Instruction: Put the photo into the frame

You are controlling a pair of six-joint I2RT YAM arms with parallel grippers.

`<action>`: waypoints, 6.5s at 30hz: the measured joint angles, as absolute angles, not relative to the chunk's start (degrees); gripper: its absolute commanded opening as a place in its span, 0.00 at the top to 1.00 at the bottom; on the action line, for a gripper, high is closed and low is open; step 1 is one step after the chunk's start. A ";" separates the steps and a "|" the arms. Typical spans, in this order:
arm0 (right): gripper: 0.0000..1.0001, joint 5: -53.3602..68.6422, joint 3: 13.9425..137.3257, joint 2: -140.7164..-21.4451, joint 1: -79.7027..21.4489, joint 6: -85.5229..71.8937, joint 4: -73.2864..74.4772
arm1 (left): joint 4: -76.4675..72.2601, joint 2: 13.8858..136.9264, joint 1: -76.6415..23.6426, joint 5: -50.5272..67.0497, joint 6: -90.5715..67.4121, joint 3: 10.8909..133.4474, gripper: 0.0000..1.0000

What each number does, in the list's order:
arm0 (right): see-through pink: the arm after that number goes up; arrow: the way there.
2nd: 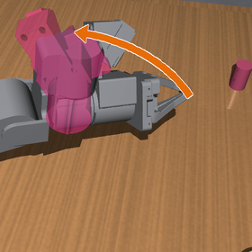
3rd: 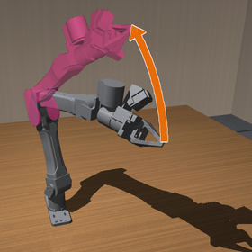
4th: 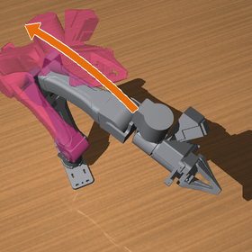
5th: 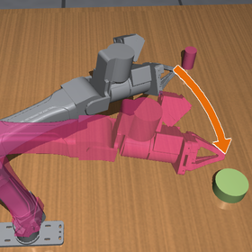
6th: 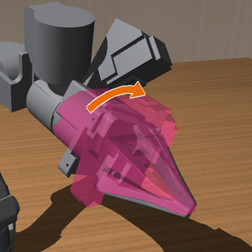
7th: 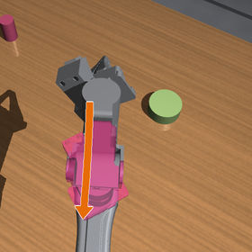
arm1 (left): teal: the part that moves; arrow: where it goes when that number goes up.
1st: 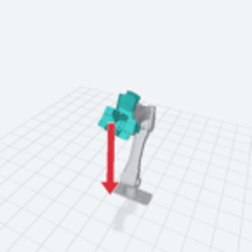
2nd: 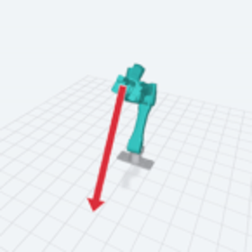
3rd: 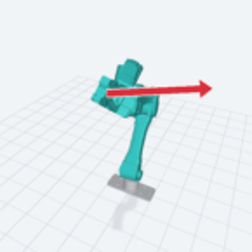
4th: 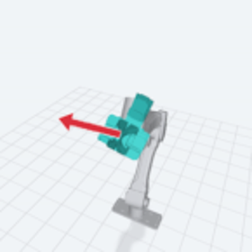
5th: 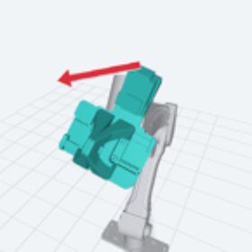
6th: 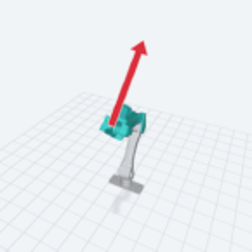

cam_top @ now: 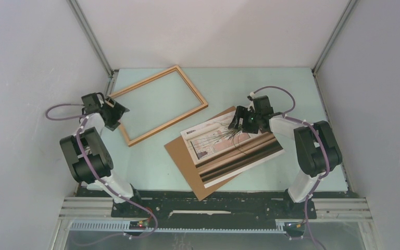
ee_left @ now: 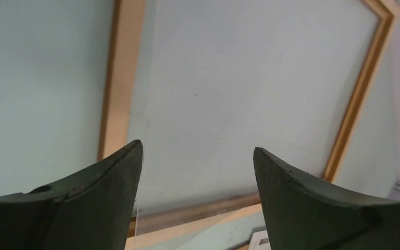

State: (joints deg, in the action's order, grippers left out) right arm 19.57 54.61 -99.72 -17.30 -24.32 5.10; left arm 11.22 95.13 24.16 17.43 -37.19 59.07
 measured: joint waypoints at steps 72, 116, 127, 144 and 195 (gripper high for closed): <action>0.11 4.91 69.28 -105.25 -58.94 -27.81 24.56 | 27.24 83.20 5.56 20.45 -20.27 62.81 0.05; 0.13 -16.16 74.15 -103.07 -47.37 -51.35 35.40 | 23.42 65.63 -3.90 18.33 -29.61 57.80 0.07; 0.23 -14.04 105.51 -125.16 -50.24 -69.43 27.64 | 24.67 62.33 -3.90 13.98 -27.42 57.80 0.07; 0.38 -9.67 119.59 -141.67 -48.71 -76.29 29.39 | 25.06 62.26 -3.90 13.10 -26.76 57.80 0.08; 1.00 14.35 104.07 -130.85 -32.36 -20.80 34.17 | 25.91 65.10 -3.20 13.67 -26.22 57.80 0.09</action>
